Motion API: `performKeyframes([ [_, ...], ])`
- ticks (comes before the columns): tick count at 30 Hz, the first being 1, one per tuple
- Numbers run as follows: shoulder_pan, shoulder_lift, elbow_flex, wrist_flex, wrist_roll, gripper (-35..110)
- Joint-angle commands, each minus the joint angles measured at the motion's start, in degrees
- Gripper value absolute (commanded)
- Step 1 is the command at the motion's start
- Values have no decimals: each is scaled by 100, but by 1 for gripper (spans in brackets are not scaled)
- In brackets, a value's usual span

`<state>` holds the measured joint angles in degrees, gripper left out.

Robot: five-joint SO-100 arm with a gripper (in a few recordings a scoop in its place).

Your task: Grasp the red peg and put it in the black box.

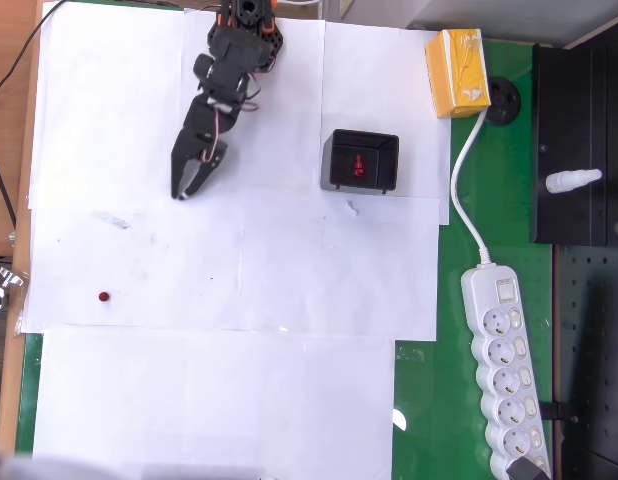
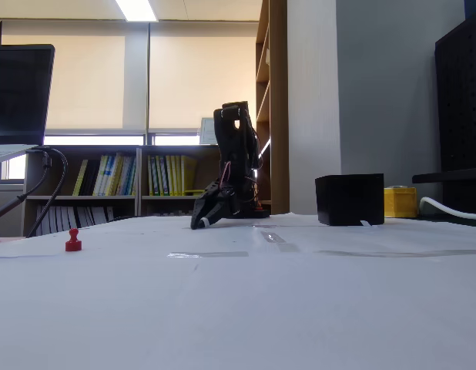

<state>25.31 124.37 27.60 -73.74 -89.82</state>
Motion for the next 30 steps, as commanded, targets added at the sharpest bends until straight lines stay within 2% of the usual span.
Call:
performKeyframes([
  [1,176,114,598,220,-62,3],
  [5,343,299,1028,369,70,3],
  [13,448,1160,1846,-457,220,3],
  [19,589,1116,2531,360,202,17],
  [23,642,923,2830,1063,237,37],
  [26,650,747,2856,1371,439,38],
  [30,650,686,2909,1564,62,38],
])
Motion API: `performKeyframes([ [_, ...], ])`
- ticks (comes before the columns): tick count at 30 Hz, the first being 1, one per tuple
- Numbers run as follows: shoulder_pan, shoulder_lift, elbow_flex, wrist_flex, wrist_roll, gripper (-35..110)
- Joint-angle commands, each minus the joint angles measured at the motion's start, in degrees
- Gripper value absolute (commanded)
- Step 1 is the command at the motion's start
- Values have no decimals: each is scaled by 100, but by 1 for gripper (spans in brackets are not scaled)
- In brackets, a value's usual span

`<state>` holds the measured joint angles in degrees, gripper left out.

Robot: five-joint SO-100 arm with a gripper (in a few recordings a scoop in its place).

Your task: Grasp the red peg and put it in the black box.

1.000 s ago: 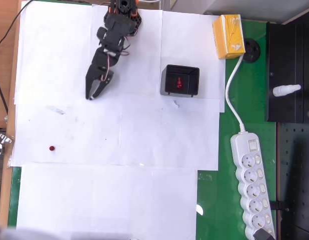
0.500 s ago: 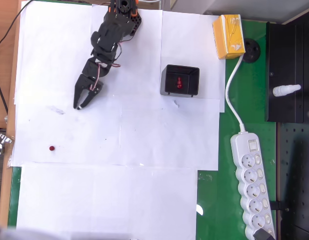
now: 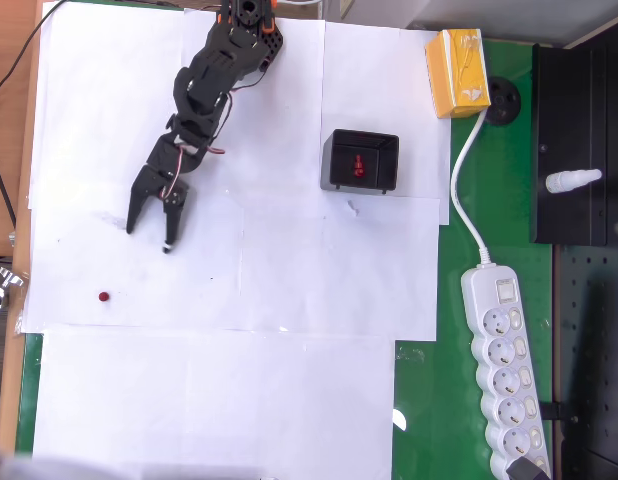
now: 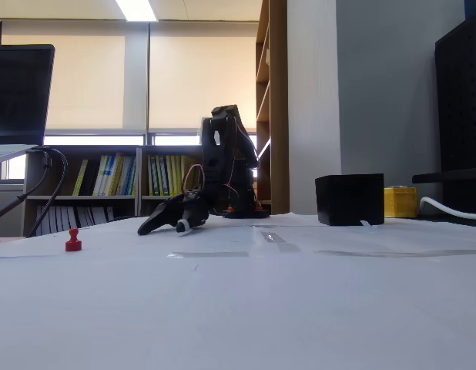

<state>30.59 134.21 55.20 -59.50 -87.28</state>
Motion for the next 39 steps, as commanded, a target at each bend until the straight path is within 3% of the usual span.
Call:
performKeyframes([
  [1,114,-281,167,158,-246,38],
  [4,141,-220,352,325,-633,38],
  [8,141,-62,888,738,-413,41],
  [24,185,1582,3524,545,-97,41],
  [32,158,1775,4289,1283,-62,41],
  [39,193,1687,5010,3015,-88,41],
])
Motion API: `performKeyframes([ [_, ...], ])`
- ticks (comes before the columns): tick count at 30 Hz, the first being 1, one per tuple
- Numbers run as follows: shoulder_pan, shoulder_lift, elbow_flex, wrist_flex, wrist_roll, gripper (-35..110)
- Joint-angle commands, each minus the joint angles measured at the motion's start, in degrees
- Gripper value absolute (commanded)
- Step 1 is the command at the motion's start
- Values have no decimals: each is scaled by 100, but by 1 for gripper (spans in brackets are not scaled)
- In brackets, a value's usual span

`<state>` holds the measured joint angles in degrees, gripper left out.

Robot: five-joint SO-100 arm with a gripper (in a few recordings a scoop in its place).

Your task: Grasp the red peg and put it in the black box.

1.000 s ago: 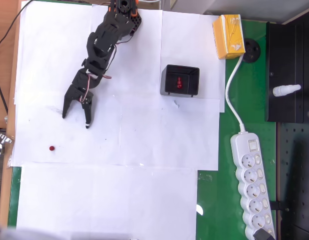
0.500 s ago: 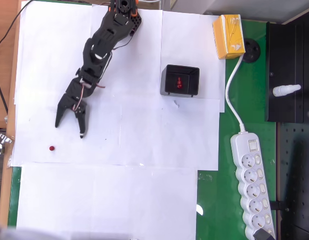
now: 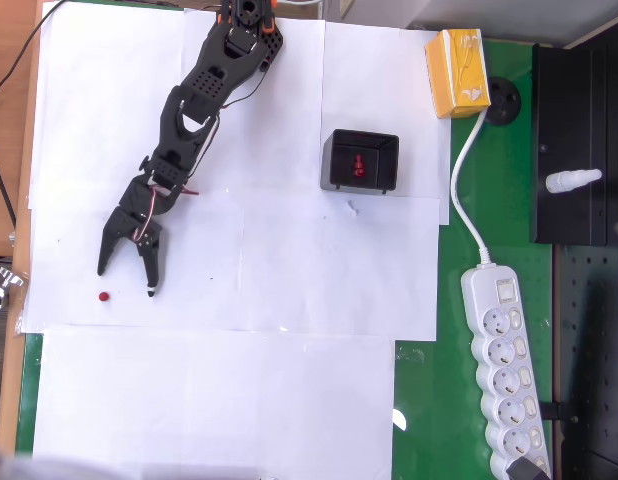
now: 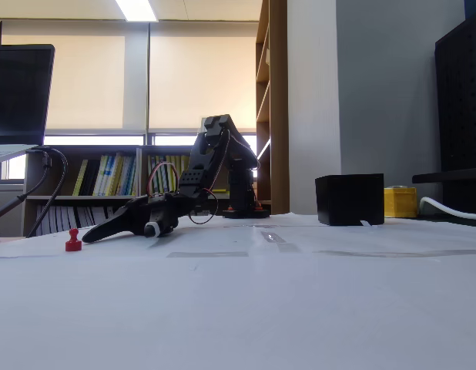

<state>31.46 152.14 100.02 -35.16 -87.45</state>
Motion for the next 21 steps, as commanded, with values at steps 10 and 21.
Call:
performKeyframes([
  [10,114,527,1644,721,-105,41],
  [21,18,721,1986,835,-79,41],
])
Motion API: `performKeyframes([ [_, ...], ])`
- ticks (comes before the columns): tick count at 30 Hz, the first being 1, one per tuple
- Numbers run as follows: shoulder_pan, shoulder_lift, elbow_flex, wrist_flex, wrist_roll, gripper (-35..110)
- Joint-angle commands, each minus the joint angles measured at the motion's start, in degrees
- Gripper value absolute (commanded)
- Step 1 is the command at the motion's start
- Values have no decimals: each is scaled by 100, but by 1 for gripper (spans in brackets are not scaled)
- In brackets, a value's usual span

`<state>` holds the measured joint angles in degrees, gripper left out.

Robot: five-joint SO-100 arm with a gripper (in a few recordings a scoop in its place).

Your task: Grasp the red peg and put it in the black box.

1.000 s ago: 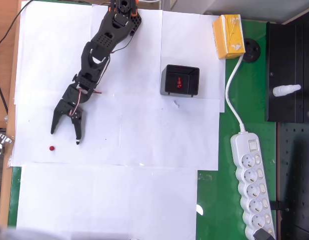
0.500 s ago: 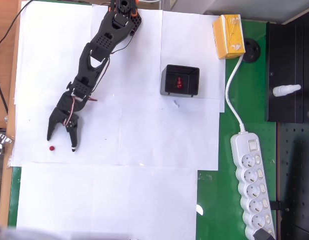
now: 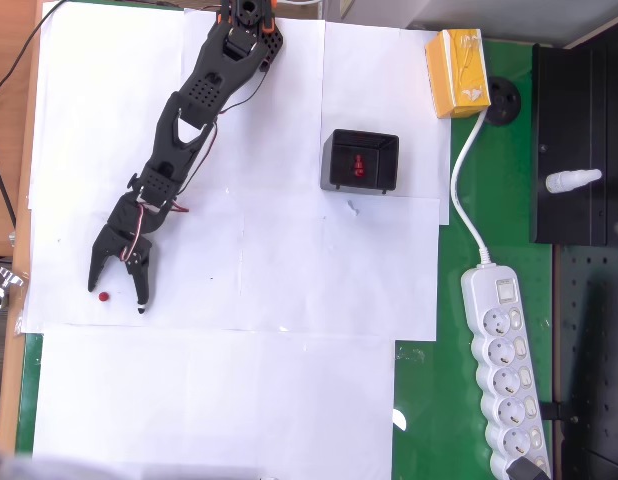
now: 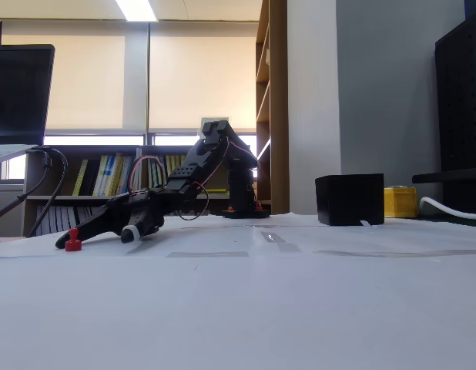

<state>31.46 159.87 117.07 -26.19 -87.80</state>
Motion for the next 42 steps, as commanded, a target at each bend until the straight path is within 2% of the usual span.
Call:
performKeyframes([
  [1,9,-53,281,-88,-35,43],
  [26,-44,-18,-53,-703,193,45],
  [42,-18,44,352,-325,475,44],
])
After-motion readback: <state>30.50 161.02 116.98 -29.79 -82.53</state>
